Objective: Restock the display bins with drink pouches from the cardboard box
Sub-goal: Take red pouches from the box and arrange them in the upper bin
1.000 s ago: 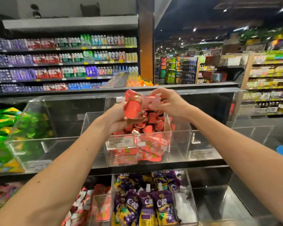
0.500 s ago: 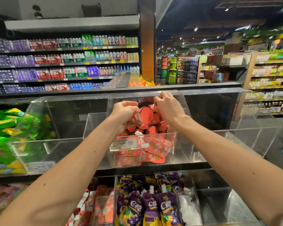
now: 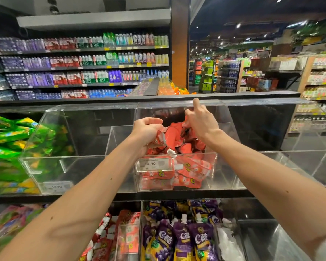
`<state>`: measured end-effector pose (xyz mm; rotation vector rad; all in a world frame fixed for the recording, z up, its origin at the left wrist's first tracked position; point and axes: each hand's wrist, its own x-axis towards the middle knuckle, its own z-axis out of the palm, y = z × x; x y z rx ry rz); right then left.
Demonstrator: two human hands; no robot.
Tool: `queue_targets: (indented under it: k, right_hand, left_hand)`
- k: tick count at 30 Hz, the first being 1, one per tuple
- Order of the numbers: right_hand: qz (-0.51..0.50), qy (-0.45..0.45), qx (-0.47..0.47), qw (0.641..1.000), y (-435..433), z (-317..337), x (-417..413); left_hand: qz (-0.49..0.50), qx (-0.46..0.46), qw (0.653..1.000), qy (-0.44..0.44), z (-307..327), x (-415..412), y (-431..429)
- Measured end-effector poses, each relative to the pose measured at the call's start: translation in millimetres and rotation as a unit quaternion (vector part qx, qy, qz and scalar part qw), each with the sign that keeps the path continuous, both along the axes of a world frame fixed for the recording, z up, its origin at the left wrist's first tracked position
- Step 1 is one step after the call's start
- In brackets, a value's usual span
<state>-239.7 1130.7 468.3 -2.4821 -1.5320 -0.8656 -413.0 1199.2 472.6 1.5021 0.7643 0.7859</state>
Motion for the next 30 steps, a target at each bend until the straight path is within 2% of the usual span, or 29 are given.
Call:
queue_targets:
  k: [4,9,15,19,25,27,28,29,30]
  right_hand:
    - [-0.047,0.036,-0.006,0.998,-1,-2,5]
    - [-0.103,0.02,-0.025,0.994,10,-6,10]
    - [0.021,0.128,0.016,0.991,10,-2,19]
    - [0.047,0.132,-0.022,0.99,14,-5,17]
    - [0.046,0.082,-0.133,0.987,7,-4,11]
    - [0.078,0.068,-0.135,0.985,0,-3,10]
    - [0.127,0.125,-0.112,0.978,-7,-3,5]
    - [0.198,0.221,-0.077,0.952,-16,0,-5]
    - [0.274,0.332,-0.037,0.902,-23,1,-15]
  left_hand:
    - [-0.006,0.014,1.0,0.01,-1,0,0]
    - [-0.003,0.009,1.0,-0.003,2,1,0]
    - [-0.01,0.011,1.0,0.001,-1,9,3]
    - [-0.016,0.012,1.0,0.002,-4,19,-1]
    - [0.009,0.021,1.0,0.008,-6,20,-3]
    - [0.029,0.012,0.999,0.007,-6,19,0]
    - [0.043,-0.001,0.999,0.0,-5,20,2]
    - [0.059,-0.02,0.998,-0.012,-4,21,3]
    - [0.073,-0.042,0.996,-0.027,-2,22,4]
